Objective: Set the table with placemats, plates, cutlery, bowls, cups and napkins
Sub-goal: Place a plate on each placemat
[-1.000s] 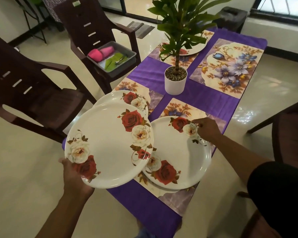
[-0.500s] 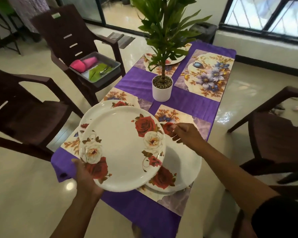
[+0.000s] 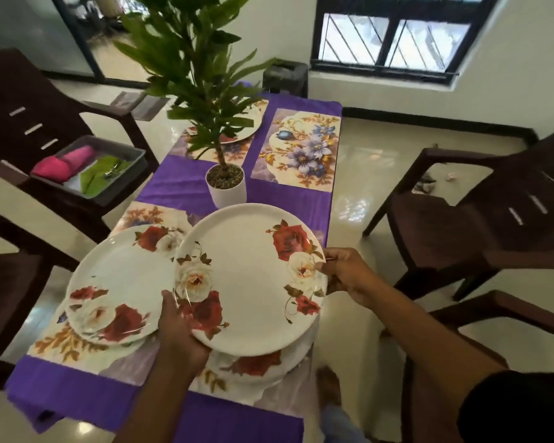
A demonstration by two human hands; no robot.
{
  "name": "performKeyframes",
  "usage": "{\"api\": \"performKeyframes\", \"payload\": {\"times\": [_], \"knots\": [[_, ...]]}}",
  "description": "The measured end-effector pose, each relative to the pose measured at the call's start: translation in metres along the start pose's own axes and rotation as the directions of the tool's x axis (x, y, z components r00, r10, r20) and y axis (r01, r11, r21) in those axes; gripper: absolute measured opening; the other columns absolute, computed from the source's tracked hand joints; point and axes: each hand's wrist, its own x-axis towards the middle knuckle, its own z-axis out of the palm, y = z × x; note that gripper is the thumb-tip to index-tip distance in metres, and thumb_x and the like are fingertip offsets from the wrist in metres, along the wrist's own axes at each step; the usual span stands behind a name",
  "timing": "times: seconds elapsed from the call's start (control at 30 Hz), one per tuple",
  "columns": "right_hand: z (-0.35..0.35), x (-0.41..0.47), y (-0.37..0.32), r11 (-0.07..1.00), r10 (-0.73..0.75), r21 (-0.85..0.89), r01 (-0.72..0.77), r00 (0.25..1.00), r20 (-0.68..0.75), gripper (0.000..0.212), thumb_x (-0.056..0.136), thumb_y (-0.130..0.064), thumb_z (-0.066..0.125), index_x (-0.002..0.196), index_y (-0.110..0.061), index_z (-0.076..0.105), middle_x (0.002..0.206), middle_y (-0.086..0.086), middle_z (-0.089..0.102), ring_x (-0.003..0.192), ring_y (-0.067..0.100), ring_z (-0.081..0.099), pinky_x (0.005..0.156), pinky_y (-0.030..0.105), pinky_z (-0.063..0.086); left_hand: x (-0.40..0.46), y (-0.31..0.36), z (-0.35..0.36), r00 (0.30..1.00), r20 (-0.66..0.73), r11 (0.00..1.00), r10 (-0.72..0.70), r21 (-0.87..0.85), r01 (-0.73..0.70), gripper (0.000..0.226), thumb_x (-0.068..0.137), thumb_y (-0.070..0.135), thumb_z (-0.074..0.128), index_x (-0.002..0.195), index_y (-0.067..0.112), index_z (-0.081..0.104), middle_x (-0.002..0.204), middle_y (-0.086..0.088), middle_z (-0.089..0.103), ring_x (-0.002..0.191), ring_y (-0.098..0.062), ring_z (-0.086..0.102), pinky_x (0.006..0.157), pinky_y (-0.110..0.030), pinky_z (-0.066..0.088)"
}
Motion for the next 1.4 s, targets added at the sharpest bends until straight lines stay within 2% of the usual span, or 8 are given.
{"api": "performKeyframes", "payload": {"times": [0.1, 0.23, 0.4, 0.53, 0.77, 1.07, 1.23, 1.4], "knots": [[-0.016, 0.012, 0.005, 1.000, 0.020, 0.004, -0.020, 1.000, -0.011, 0.019, 0.096, -0.003, 0.065, 0.112, -0.007, 0.075, 0.102, 0.014, 0.078, 0.091, 0.037, 0.076, 0.076, 0.055, 0.063, 0.009, -0.002, 0.016, 0.999, 0.015, 0.999, -0.039, 0.003, 0.039, 0.079, 0.097, 0.073, 0.038, 0.138, 0.011, 0.064, 0.119, -0.014, 0.067, 0.108, -0.031, 0.063, 0.109, -0.051, 0.044], [-0.068, 0.059, 0.006, 0.997, 0.078, 0.016, -0.078, 0.997, 0.011, 0.023, 0.094, 0.002, 0.064, 0.111, -0.007, 0.076, 0.100, 0.018, 0.077, 0.088, 0.041, 0.075, 0.075, 0.055, 0.063, 0.043, -0.029, 0.065, 0.996, 0.066, 0.995, -0.059, 0.086, 0.053, 0.081, 0.102, 0.068, 0.028, 0.089, 0.011, 0.084, 0.095, -0.012, 0.055, 0.082, -0.026, 0.050, 0.070, -0.040, 0.042], [-0.136, 0.100, -0.004, 0.995, 0.103, 0.013, -0.102, 0.994, -0.034, 0.020, 0.094, -0.001, 0.065, 0.111, -0.005, 0.076, 0.096, 0.015, 0.078, 0.081, 0.036, 0.077, 0.064, 0.044, 0.063, 0.079, -0.058, 0.120, 0.995, 0.005, 0.984, -0.097, 0.148, 0.095, 0.054, 0.107, 0.049, 0.040, 0.140, 0.011, 0.061, 0.130, -0.019, 0.064, 0.118, -0.037, 0.058, 0.099, -0.052, 0.047], [-0.180, 0.126, -0.026, 0.995, 0.103, -0.002, -0.103, 0.992, -0.068, 0.022, 0.094, 0.003, 0.064, 0.113, -0.003, 0.074, 0.095, 0.018, 0.078, 0.081, 0.037, 0.076, 0.064, 0.045, 0.063, 0.087, -0.080, 0.143, 0.992, -0.106, 0.940, 0.071, 0.339, -0.031, 0.032, 0.108, 0.029, 0.049, 0.133, 0.016, 0.064, 0.123, -0.015, 0.073, 0.113, -0.036, 0.070, 0.089, -0.050, 0.059], [-0.195, 0.157, -0.072, 0.998, 0.052, 0.047, -0.045, 0.983, -0.178, 0.022, 0.097, 0.002, 0.061, 0.116, -0.002, 0.072, 0.097, 0.021, 0.077, 0.087, 0.041, 0.075, 0.072, 0.049, 0.063, 0.087, -0.068, 0.165, 0.996, -0.059, 0.841, 0.073, 0.540, -0.030, 0.025, 0.105, 0.025, 0.059, 0.127, 0.017, 0.066, 0.119, -0.010, 0.075, 0.112, -0.033, 0.072, 0.101, -0.055, 0.055], [-0.193, 0.195, -0.108, 0.988, 0.071, 0.151, -0.018, 0.934, -0.351, 0.017, 0.091, 0.004, 0.063, 0.098, -0.005, 0.076, 0.092, 0.017, 0.078, 0.078, 0.038, 0.076, 0.060, 0.046, 0.062, 0.102, -0.068, 0.204, 0.978, 0.049, 0.613, 0.205, 0.772, -0.167, 0.028, 0.100, 0.031, 0.067, 0.127, 0.033, 0.060, 0.130, 0.008, 0.064, 0.116, -0.015, 0.064, 0.105, -0.042, 0.053], [-0.211, 0.251, -0.119, 0.988, 0.089, 0.146, -0.041, 0.935, -0.344, 0.014, 0.090, 0.000, 0.065, 0.096, -0.008, 0.077, 0.090, 0.015, 0.078, 0.078, 0.037, 0.076, 0.061, 0.050, 0.063, 0.152, -0.063, 0.251, 0.970, 0.060, 0.567, 0.237, 0.802, -0.189, 0.058, 0.092, 0.040, 0.075, 0.144, 0.028, 0.054, 0.139, 0.008, 0.059, 0.117, -0.014, 0.059, 0.081, -0.025, 0.055], [-0.245, 0.338, -0.141, 0.990, 0.098, 0.128, -0.064, 0.954, -0.283, 0.012, 0.087, -0.004, 0.073, 0.097, -0.010, 0.078, 0.090, 0.014, 0.079, 0.078, 0.035, 0.077, 0.065, 0.055, 0.064, 0.231, -0.053, 0.319, 0.953, 0.006, 0.540, 0.301, 0.823, -0.176, 0.069, 0.096, 0.030, 0.072, 0.156, 0.017, 0.040, 0.158, -0.004, 0.045, 0.136, -0.023, 0.053, 0.099, -0.032, 0.048]]}}
